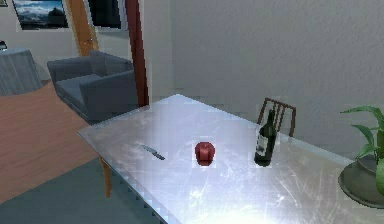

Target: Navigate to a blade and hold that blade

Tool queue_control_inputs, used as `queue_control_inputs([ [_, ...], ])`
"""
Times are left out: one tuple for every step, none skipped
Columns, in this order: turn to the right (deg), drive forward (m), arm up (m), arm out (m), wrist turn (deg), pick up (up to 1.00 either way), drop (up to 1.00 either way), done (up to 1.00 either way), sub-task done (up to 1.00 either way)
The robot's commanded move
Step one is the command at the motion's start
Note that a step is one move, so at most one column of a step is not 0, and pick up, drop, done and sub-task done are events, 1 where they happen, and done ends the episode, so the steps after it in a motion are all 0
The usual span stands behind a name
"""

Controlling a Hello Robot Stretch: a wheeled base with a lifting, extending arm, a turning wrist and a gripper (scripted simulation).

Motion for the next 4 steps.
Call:
queue_control_inputs([
  [0.0, 0.0, 0.5, 0.0, 0.0, 0.0, 0.0, 0.0, 0.0],
  [0.0, 0.0, 0.38, 0.0, 0.0, 0.0, 0.0, 0.0, 0.0],
  [0.0, 0.0, 0.0, 0.36, 0.0, 0.0, 0.0, 0.0, 0.0],
  [0.0, 0.0, 0.0, 0.0, 45.0, 0.0, 0.0, 0.0, 0.0],
])
